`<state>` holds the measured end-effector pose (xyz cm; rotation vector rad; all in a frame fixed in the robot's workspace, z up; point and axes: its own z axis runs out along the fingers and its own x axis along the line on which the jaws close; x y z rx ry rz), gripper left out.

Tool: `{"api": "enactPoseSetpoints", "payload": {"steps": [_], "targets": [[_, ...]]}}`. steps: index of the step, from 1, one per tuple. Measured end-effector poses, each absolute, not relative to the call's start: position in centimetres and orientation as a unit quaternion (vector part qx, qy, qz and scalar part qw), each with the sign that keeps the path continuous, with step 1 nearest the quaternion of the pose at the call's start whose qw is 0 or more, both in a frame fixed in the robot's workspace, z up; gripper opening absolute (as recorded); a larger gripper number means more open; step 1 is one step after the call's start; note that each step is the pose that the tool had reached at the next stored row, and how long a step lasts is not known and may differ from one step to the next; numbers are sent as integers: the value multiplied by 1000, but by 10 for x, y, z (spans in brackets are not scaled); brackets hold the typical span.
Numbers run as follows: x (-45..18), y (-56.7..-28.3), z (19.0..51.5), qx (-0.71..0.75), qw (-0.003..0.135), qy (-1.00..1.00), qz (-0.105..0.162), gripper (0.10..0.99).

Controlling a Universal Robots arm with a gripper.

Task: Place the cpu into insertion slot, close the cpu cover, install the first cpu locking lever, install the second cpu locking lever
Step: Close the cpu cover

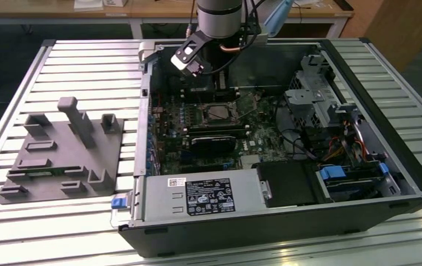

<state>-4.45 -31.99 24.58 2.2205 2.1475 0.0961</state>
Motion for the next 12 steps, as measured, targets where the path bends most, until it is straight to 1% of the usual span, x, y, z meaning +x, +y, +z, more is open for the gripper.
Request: {"api": "enactPoseSetpoints", "payload": {"steps": [12], "targets": [[-44, -320, 247, 718, 26, 695, 31, 106]]}}
